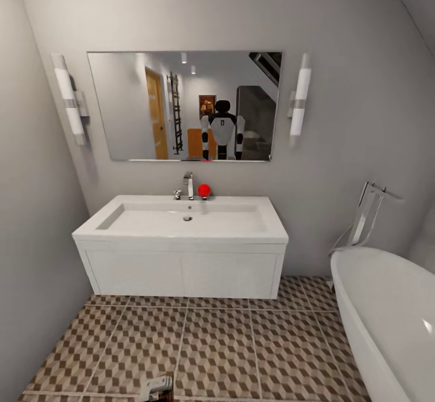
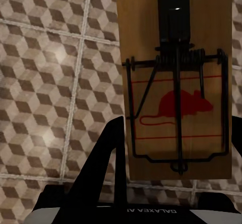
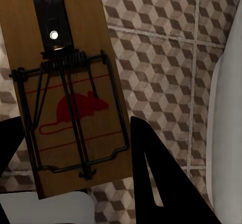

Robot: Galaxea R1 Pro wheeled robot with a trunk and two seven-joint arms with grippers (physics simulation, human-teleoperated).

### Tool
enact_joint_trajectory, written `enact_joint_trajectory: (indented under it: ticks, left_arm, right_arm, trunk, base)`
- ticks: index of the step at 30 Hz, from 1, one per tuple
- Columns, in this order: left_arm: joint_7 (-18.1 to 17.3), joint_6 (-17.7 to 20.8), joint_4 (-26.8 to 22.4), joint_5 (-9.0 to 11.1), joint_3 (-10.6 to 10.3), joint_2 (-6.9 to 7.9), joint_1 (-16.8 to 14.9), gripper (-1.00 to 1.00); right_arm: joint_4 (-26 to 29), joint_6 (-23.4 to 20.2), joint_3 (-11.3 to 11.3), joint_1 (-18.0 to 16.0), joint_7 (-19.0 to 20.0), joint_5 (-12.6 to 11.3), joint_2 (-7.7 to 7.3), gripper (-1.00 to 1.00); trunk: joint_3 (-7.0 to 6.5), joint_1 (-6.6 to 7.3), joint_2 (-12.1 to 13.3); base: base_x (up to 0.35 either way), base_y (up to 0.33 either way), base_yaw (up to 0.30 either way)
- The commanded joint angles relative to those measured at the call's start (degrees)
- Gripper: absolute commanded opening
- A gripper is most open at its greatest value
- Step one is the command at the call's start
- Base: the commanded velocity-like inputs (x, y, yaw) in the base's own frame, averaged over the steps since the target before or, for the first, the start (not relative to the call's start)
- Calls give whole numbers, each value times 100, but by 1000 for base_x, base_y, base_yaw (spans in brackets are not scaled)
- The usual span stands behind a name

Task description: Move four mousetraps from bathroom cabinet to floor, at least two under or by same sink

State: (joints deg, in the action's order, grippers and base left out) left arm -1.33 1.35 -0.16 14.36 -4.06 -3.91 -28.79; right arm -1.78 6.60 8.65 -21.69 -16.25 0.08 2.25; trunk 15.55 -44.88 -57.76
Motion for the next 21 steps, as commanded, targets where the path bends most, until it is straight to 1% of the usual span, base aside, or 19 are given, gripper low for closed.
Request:
enact_joint_trajectory:
  ticks: [1, 8, 21]
  left_arm:
    - [-5, 14, -2, 49, -43, 2, -3, -100]
    - [-27, 14, -2, 49, -43, 4, -3, -100]
    - [-20, 14, 1, 65, -47, 38, -3, -100]
  right_arm:
    - [-19, 26, 32, -9, -45, -8, 3, -100]
    - [-17, 26, 32, -9, -45, -8, -1, -100]
    - [-20, 1, 35, -10, -32, -3, -6, -100]
  trunk:
    - [7, -1, -5]
    - [7, -1, -5]
    - [7, -1, -5]
  base:
    - [134, 0, 0]
    - [170, 0, 0]
    - [19, 0, 0]
